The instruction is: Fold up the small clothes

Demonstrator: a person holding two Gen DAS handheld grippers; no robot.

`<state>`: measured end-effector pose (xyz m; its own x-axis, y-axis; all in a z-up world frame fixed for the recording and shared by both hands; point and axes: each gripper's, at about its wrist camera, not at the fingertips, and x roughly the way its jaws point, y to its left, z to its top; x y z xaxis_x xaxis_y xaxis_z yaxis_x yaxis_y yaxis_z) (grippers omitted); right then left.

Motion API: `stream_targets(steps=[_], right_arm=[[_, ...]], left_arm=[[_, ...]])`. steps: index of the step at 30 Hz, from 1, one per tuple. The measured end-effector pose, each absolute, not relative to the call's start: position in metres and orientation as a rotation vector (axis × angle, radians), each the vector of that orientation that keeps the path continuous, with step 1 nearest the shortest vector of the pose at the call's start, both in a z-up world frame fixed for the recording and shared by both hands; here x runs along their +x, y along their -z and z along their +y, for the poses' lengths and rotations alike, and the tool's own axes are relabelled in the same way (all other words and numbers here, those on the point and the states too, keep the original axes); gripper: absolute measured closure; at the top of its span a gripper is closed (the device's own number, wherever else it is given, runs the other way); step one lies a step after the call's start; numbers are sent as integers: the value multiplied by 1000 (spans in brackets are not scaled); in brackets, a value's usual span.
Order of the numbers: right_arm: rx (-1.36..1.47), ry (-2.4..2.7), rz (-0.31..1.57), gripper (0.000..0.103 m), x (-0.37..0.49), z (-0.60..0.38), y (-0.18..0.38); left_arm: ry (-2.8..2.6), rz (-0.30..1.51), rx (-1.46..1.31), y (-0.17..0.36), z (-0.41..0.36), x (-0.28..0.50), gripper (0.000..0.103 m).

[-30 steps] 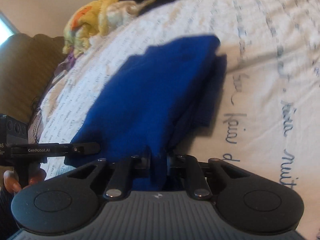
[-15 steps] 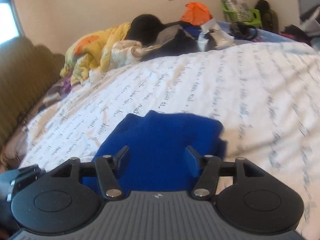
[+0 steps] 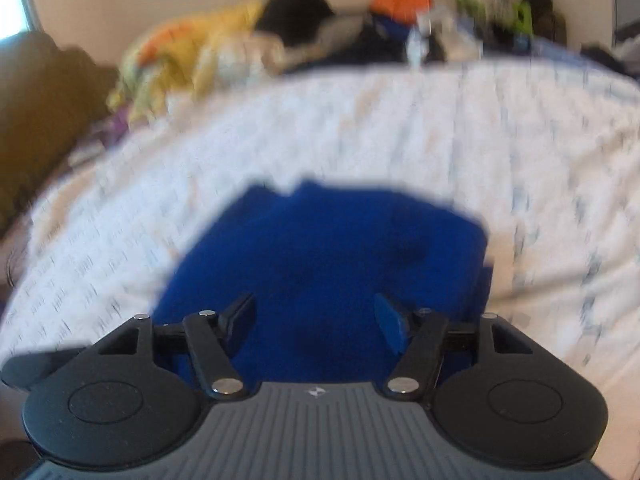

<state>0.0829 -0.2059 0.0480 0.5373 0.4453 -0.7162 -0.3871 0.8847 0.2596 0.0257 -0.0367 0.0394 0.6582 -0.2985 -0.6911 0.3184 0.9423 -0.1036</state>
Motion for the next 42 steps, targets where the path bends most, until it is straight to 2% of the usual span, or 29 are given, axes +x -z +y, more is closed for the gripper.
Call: stream_targets(steps=[1,5,8,11,13,17,19,21,25,29,30,31,32,33,34,39,42], right_arm=[[36,-529,800,39,84,-206,-42],[131,-461,856,38,89,-213,-64],[127,-475,761,36,58,-211,-85],[96,-496,865,36,56,-202,-62],[31,-538,786,36,55,-203,-43],[123,-456,864,35,63,-203,-65],[114,-496,802,36,43,-201,-84],[114,-545,772,35,24,-202,-91],[46,-452,831,36,14,-209,-71],[136,-427,855,36,-4,-239,-59],[149,-439,869,42,-5,-243,-55],[149,-460,889,67,-5,-246,-49],[126,-460,921,76,-2,-246,-42],[96,-467,895,78,-5,-246,-39],[60,-478,891,85,-3,-246,-39],[81,-491,934,84,8,-261,-40],[133,-481,938,65,18,-263,-57]], left_arm=[[348,777,38,-39,-38,24,32],[345,771,50,-37,-39,23,30],[343,755,54,-35,-40,19,28],[343,753,73,-34,-43,18,26],[345,754,86,-34,-45,13,26],[331,749,49,-46,-34,0,31],[341,706,-12,-55,-20,-16,22],[323,674,-42,-58,-7,-28,18],[258,706,-32,-54,7,-34,19],[227,726,-4,-50,14,-37,21],[236,750,-20,-47,17,-33,22],[243,774,-35,-42,17,-30,25],[239,784,-42,-39,16,-29,25],[222,770,-22,-38,12,-30,24],[219,777,-7,-38,10,-30,24],[254,804,-101,-46,23,-34,21],[300,838,-274,-51,40,-25,19]])
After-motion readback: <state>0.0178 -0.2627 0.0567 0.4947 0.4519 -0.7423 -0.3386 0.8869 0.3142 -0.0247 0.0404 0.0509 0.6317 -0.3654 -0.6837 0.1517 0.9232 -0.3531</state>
